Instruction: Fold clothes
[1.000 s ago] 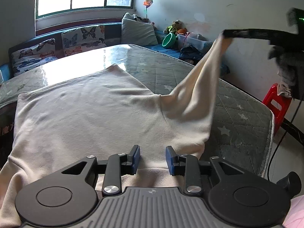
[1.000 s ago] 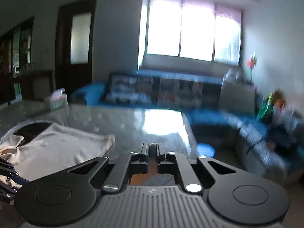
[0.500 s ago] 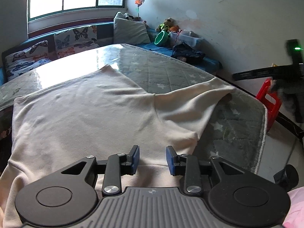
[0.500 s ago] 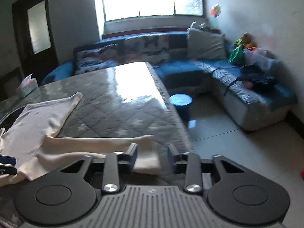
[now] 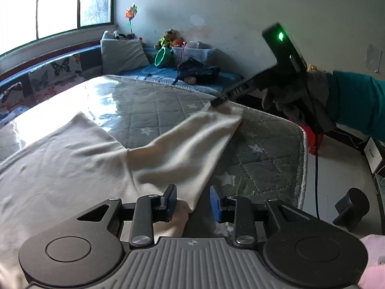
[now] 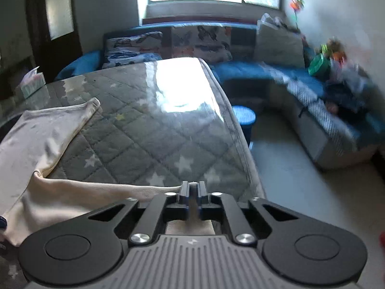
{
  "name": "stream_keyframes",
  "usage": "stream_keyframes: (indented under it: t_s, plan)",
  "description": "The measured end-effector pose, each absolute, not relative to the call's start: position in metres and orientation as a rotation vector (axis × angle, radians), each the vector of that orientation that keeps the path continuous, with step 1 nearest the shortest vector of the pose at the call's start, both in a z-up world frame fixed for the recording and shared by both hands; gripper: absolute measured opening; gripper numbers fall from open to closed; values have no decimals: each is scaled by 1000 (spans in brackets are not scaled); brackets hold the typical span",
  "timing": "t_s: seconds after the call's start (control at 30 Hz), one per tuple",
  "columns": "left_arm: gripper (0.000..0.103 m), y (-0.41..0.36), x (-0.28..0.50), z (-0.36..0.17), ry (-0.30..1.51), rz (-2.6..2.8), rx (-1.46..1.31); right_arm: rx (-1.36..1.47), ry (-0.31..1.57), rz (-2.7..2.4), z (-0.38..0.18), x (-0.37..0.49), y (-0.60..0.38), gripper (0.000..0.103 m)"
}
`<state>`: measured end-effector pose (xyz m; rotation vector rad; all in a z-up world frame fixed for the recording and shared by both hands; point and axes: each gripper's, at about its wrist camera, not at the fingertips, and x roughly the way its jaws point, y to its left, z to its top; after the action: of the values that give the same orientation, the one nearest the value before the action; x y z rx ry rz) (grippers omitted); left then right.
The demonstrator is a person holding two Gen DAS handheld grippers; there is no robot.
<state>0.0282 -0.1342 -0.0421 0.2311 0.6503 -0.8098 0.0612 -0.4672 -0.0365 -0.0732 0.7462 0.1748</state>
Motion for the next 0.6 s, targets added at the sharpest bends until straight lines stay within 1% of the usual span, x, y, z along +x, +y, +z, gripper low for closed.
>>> stream_keyframes:
  t_s: [0.07,0.17,0.3,0.43,0.6]
  plan:
    - [32,-137,33,-47,676,-819,225,-142,696,169,-29,65,-458,5]
    - [31,-140,33,-53,688,-833,228,-199,675,135,-28,75,-451,4]
    - [32,-138,30,-51,688,-859,203,-234,697,80,-38,77,-451,6]
    - [32,-133,28,-42,663,-857,158,-165,653,187,-32,50,-439,13]
    - [32,-115,35,-34,653,-784,74,-110,700,262,-46,35,-430,18]
